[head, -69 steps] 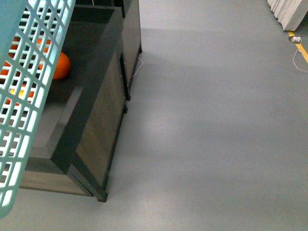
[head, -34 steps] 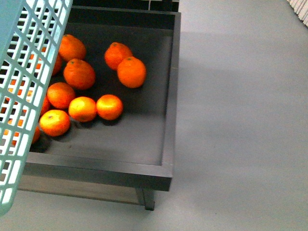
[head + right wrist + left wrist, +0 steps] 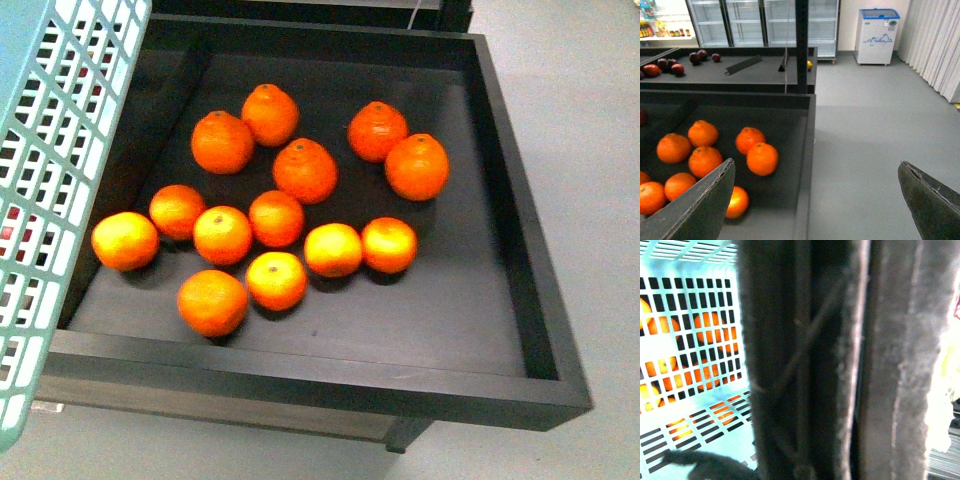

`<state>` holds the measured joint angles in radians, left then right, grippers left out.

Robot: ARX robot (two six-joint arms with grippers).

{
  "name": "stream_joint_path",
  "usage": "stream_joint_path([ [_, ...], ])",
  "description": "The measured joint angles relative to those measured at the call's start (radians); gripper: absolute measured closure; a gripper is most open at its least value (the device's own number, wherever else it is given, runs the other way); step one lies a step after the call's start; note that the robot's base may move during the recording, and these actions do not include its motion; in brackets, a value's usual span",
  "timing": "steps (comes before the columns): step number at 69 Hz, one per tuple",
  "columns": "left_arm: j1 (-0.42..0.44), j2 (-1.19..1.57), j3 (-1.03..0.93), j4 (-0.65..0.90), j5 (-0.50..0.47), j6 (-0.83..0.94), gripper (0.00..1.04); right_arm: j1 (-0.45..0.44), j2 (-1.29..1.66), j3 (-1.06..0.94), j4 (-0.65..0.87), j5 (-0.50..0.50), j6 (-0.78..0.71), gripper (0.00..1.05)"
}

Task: Pick lemon and mango into basket

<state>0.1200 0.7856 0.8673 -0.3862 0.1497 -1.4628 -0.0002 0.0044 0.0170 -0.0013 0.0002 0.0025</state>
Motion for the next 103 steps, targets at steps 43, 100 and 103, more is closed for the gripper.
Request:
stream_joint_path([
  [43, 0.000, 0.000, 0.000, 0.000, -0.001, 0.000, 0.91, 0.000, 0.000, 0.000, 0.000, 0.001, 0.000, 0.09],
  [100, 0.000, 0.000, 0.000, 0.001, 0.001, 0.000, 0.91, 0.000, -0.001, 0.000, 0.000, 0.000, 0.000, 0.09],
  [103, 0.000, 0.000, 0.000, 0.000, 0.001, 0.000, 0.91, 0.000, 0.000, 0.000, 0.000, 0.002, 0.000, 0.09],
])
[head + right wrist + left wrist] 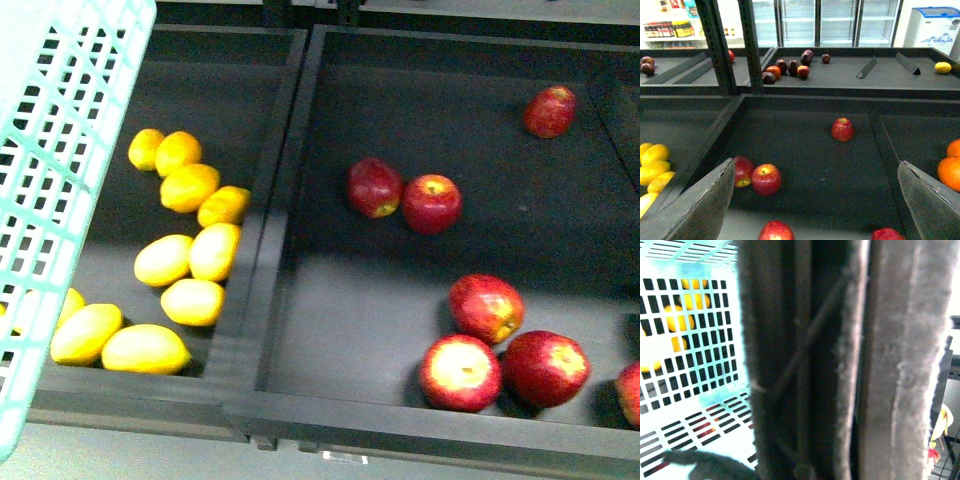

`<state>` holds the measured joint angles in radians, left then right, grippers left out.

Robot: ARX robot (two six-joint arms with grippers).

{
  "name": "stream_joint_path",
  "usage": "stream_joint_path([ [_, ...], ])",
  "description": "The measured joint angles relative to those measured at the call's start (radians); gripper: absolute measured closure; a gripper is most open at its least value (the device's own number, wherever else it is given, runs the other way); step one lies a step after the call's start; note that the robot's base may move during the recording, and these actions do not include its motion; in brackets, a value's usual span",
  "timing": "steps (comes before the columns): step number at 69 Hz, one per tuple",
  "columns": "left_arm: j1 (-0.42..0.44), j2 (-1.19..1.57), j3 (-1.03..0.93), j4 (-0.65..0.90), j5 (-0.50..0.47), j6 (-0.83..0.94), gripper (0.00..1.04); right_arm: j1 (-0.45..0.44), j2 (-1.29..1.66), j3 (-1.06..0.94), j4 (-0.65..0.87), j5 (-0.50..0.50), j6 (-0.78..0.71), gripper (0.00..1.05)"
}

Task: Pick lemon and mango into basket

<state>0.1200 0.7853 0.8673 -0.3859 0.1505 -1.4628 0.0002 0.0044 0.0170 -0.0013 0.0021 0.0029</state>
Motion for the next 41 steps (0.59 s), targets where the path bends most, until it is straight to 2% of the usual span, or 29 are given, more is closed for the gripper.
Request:
stream_joint_path([
  [41, 0.000, 0.000, 0.000, 0.000, -0.001, 0.000, 0.91, 0.000, 0.000, 0.000, 0.000, -0.003, 0.000, 0.09],
])
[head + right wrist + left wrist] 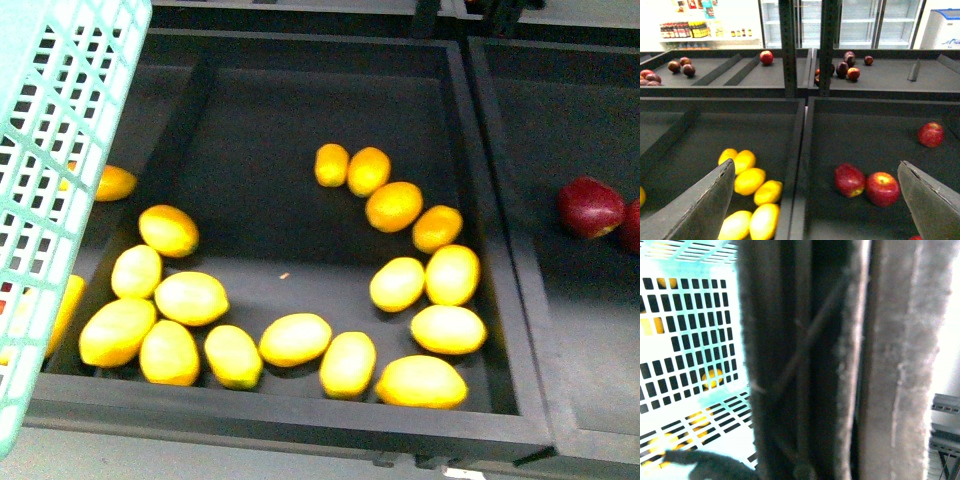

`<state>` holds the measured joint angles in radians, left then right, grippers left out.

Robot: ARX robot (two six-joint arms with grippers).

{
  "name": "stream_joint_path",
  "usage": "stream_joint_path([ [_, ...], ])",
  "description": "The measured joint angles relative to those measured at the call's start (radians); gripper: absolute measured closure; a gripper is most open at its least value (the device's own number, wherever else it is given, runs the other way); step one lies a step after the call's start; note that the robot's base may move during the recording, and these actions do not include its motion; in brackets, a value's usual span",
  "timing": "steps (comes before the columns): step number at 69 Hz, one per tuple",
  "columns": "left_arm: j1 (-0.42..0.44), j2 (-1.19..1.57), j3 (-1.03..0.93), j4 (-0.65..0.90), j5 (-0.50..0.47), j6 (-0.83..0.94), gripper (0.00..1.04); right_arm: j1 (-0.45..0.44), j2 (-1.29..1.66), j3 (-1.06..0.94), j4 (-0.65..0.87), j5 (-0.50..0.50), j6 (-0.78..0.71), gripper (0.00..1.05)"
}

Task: Pick lemon and mango into basket

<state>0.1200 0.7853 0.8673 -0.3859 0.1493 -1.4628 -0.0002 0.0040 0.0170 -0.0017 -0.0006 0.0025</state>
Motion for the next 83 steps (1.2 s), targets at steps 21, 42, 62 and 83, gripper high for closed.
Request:
stream_joint_path([
  [21, 0.000, 0.002, 0.000, 0.000, 0.000, 0.000, 0.91, 0.000, 0.000, 0.000, 0.000, 0.001, 0.000, 0.09],
  [42, 0.000, 0.000, 0.000, 0.000, -0.002, 0.000, 0.91, 0.000, 0.000, 0.000, 0.001, 0.002, 0.000, 0.09],
  [62, 0.002, 0.060, 0.085, -0.190, -0.017, 0.159, 0.91, -0.001, 0.001, 0.000, 0.000, -0.005, 0.000, 0.09],
  [83, -0.246, 0.357, 0.204, -0.102, -0.077, 0.423, 0.91, -0.001, 0.001, 0.000, 0.000, -0.002, 0.000, 0.09],
])
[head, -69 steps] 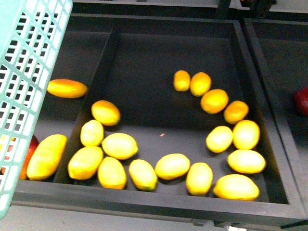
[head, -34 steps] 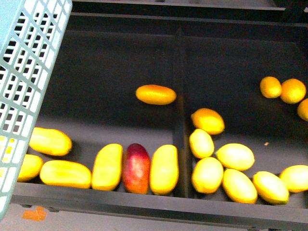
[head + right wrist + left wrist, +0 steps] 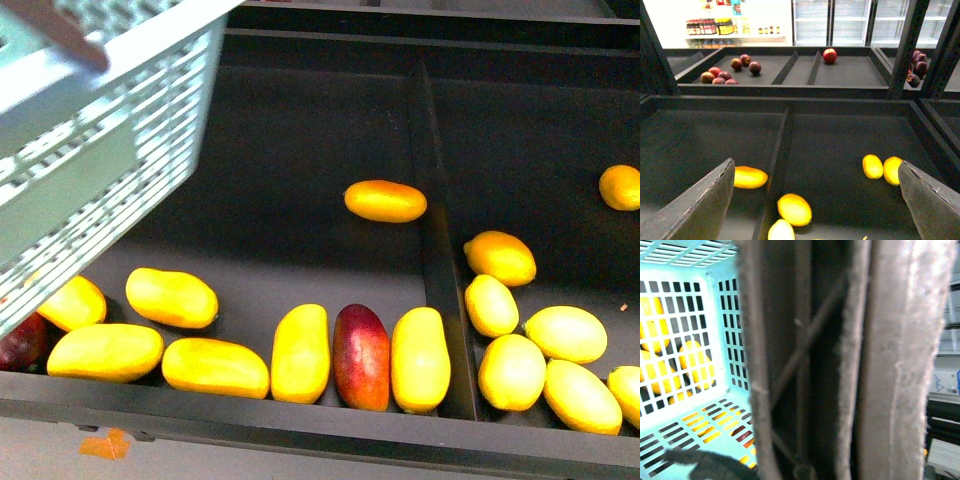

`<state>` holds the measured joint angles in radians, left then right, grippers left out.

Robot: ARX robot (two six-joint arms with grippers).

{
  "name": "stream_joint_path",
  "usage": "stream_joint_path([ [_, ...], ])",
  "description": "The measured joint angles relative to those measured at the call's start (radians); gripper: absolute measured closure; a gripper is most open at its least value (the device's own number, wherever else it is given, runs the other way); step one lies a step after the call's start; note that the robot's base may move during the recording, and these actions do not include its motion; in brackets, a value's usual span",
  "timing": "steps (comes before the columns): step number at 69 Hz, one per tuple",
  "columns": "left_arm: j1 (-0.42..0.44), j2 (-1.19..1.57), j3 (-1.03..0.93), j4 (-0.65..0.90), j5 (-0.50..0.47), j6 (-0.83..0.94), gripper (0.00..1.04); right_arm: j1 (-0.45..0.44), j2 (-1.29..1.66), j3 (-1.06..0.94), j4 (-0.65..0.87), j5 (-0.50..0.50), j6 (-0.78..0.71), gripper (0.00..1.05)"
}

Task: Pick lemon and mango into basket

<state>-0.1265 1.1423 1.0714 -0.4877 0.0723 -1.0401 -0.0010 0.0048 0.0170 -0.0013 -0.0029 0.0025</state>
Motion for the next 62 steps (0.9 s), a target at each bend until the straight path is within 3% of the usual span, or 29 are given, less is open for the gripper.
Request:
stream_joint_path([
  [16, -0.262, 0.192, 0.092, 0.128, 0.007, -0.080, 0.91, 0.000, 0.000, 0.000, 0.000, 0.000, 0.000, 0.09],
  [28, -0.379, 0.226, 0.118, 0.118, 0.007, -0.053, 0.91, 0.000, 0.000, 0.000, 0.000, 0.000, 0.000, 0.09],
  [56, -0.415, 0.226, 0.127, 0.110, 0.012, -0.024, 0.91, 0.000, 0.002, 0.001, -0.002, -0.003, 0.000, 0.09],
  [62, -0.411, 0.226, 0.127, 0.109, 0.005, -0.021, 0.91, -0.061, 0.167, 0.114, -0.273, -0.140, 0.079, 0.09],
])
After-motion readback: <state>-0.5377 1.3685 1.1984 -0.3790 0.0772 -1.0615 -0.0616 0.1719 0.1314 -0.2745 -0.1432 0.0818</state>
